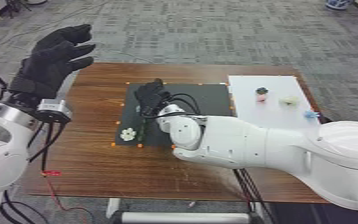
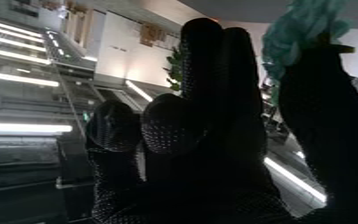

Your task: Arrange flowers

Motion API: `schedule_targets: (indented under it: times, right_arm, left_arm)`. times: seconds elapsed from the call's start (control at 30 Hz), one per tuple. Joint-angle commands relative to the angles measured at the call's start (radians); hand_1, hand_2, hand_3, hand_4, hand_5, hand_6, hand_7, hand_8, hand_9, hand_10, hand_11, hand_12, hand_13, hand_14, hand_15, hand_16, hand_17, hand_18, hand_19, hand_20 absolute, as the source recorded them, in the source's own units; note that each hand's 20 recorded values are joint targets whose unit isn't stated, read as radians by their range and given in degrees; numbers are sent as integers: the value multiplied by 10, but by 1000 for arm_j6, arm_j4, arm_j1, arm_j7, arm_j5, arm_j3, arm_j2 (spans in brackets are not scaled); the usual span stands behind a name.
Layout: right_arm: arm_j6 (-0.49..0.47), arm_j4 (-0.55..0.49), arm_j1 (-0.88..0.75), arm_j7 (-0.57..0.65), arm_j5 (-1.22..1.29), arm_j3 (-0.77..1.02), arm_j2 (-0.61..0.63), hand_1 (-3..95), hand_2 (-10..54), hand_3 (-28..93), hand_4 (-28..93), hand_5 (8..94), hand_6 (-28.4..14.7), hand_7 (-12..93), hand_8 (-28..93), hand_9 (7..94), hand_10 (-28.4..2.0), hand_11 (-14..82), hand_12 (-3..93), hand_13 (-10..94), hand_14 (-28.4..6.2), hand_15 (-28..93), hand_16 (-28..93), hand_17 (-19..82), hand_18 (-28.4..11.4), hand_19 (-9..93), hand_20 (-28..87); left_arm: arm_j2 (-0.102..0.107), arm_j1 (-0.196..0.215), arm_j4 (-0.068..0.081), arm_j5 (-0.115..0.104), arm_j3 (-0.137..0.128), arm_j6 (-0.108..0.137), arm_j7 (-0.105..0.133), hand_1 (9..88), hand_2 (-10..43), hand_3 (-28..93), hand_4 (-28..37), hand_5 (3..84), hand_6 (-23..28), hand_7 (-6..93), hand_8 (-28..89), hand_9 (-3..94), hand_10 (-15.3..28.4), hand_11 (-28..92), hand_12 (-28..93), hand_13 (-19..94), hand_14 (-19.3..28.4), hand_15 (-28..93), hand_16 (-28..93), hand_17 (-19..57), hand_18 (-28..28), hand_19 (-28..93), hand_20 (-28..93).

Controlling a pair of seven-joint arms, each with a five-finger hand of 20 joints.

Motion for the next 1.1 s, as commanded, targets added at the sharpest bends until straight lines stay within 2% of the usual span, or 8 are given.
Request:
schedule_targets:
  times: [0.03, 0.3, 0.4, 0.47, 0.6, 0.73, 0.8, 1.1]
  right_arm:
    - [-21, -13, 1, 5, -16, 26, 4, 292, -95, 888, -283, 664, 28, 276, -163, 723, -72, 319, 258, 694, -54, 808, 319, 363, -224, 922, 594]
    - [-32, -10, -2, 7, -18, 35, 3, 305, -95, 837, -283, 657, 24, 271, -160, 715, -76, 316, 253, 691, -53, 808, 318, 361, -222, 921, 594]
    - [-30, -11, -4, 8, -19, 38, 5, 449, -95, 626, -283, 657, 24, 269, -159, 715, -76, 316, 251, 692, -54, 810, 313, 361, -222, 920, 594]
    - [-21, -10, -5, 11, -16, 40, 6, 604, -95, 301, -283, 656, 23, 268, -158, 714, -76, 315, 252, 693, -53, 809, 314, 360, -222, 920, 595]
    - [-12, -12, -2, 19, -16, 36, 7, 656, -95, -96, -59, 655, 24, 252, -142, 710, -75, 307, 259, 682, -49, 814, 318, 347, -206, 912, 612]
    - [4, -13, -2, 22, -24, 38, 8, 641, -95, 84, -171, 656, 24, 265, -155, 714, -77, 313, 252, 692, -51, 812, 312, 360, -219, 921, 597]
    - [19, -23, -2, 25, -18, 48, 15, 592, -95, 310, -267, 657, 23, 268, -158, 716, -77, 315, 250, 695, -51, 811, 310, 365, -222, 925, 590]
    - [-6, -171, -25, -16, -18, 149, 115, 330, -95, 839, -283, 648, 24, 277, -160, 707, -82, 323, 262, 685, -55, 812, 318, 358, -219, 923, 589]
  left_arm:
    - [-6, 1, -4, -1, -7, -2, 2, 257, -53, 707, -246, 226, 13, 287, -131, 170, 85, 225, 194, 107, 110, 383, -14, -106, 199, 390, 94]
    - [-8, 0, -3, 1, -7, -2, 2, 255, -52, 709, -244, 219, 9, 293, -132, 165, 78, 214, 205, 105, 102, 345, 7, -110, 197, 378, 102]
    - [-9, 3, -4, 1, -10, -1, 1, 255, -52, 709, -243, 217, 7, 296, -134, 164, 77, 208, 211, 106, 101, 336, 23, -111, 196, 374, 106]
    - [-10, 3, -4, 1, -10, -2, 1, 254, -53, 711, -242, 215, 7, 300, -135, 164, 77, 206, 213, 104, 102, 333, 26, -111, 196, 372, 107]
    - [-10, 3, -4, 0, -10, -2, 1, 255, -53, 712, -244, 213, 5, 302, -136, 163, 74, 200, 217, 104, 102, 326, 31, -112, 197, 371, 110]
    - [-9, 3, -3, 0, -8, 1, 2, 254, -52, 712, -243, 212, 4, 302, -136, 162, 73, 197, 220, 102, 102, 323, 34, -113, 197, 371, 111]
    - [-9, 4, -4, 0, -9, 3, 2, 253, -51, 711, -242, 210, 3, 303, -136, 161, 71, 193, 222, 101, 101, 316, 36, -115, 197, 371, 112]
    - [-24, 58, -20, -1, -50, 11, 7, 246, -47, 704, -231, 207, 3, 284, -118, 158, 78, 165, 236, 85, 121, 329, 36, -126, 208, 398, 106]
